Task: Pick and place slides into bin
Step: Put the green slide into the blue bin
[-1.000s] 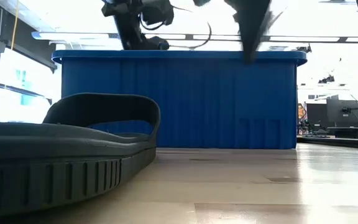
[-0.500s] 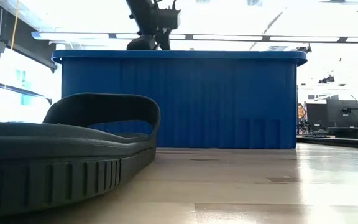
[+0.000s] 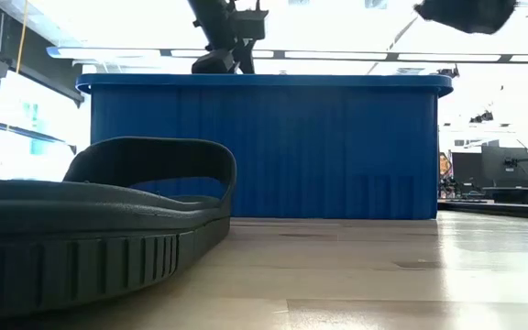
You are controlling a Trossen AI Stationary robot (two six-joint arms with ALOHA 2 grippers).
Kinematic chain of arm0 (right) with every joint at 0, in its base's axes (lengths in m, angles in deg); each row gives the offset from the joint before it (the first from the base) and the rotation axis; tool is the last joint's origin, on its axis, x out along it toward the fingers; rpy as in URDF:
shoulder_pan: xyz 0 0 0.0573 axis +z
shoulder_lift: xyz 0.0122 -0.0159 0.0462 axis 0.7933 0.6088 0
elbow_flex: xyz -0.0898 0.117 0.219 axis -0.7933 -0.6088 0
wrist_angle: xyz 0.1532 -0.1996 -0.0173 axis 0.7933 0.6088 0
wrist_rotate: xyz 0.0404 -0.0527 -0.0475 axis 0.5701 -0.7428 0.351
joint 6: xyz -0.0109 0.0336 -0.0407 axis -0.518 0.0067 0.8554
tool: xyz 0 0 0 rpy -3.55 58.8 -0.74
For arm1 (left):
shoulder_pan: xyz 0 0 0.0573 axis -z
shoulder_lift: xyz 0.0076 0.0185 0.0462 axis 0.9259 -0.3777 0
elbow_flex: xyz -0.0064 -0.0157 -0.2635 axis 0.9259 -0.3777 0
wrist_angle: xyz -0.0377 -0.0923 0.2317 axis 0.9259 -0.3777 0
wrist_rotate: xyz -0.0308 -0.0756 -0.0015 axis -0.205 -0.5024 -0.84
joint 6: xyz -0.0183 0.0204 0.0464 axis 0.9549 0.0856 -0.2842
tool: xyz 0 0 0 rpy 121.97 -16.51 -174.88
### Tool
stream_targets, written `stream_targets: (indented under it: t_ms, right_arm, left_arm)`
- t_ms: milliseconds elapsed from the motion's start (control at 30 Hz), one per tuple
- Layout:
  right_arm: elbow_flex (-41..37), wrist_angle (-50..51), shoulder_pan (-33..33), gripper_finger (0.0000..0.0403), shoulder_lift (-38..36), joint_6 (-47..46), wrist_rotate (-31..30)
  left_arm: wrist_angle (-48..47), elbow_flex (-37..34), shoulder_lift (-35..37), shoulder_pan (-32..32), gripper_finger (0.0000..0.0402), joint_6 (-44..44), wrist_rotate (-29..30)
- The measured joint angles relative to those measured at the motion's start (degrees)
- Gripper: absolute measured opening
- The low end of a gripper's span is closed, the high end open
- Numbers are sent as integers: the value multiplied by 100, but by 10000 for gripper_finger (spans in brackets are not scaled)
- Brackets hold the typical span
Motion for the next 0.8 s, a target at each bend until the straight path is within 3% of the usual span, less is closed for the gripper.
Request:
stream_targets:
  t_ms: [100,467,800]
  right_arm:
    - [9,-183,13,138,60,-328,254]
    - [11,8,286,138,79,-1322,268]
    - [9,8,585,138,216,-1854,-133]
  left_arm:
    - [253,0,0,0,310,-2,-12]
    - [610,0,0,0,310,-2,-13]
    - [601,-2,0,0,310,-2,-13]
